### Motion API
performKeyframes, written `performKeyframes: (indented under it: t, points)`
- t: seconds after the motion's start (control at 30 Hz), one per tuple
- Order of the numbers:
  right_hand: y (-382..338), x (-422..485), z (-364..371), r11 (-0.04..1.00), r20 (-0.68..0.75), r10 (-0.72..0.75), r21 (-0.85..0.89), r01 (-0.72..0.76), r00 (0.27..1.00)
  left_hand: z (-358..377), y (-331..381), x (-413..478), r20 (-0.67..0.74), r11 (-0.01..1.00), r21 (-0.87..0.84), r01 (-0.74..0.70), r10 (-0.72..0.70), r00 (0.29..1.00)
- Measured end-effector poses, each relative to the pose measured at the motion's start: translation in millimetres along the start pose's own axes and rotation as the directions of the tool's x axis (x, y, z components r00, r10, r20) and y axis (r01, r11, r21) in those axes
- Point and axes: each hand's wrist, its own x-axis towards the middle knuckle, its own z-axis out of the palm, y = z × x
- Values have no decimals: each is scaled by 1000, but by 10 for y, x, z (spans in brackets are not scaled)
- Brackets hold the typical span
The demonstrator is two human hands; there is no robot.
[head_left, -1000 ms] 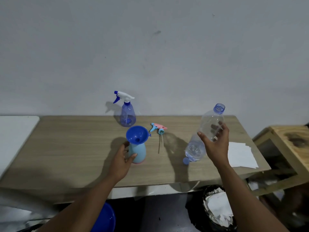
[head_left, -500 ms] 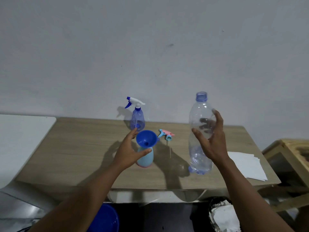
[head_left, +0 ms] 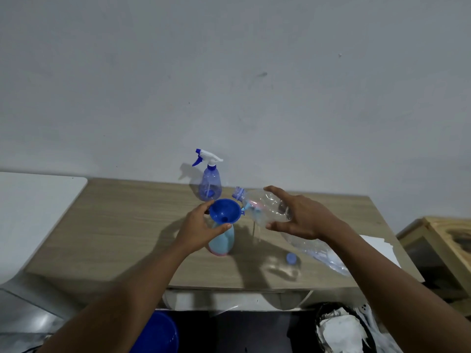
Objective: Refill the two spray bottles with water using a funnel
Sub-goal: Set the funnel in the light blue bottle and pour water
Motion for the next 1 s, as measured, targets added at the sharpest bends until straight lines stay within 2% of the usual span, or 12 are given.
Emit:
performKeyframes:
  t: [0.17,0.47,1.0]
  points:
    - [-63,21,6,997,78,13,-81,-6,997,-21,42,-3,13,1000,9,-13,12,1000]
    - [-90,32,57,985,118,15,-172,6,993,-26,38,-8,10,1000,8,3,-3,1000]
    - [-52,16,83,987,153,34,-159,-9,988,-11,41,-23,13,1000,8,16,-16,1000]
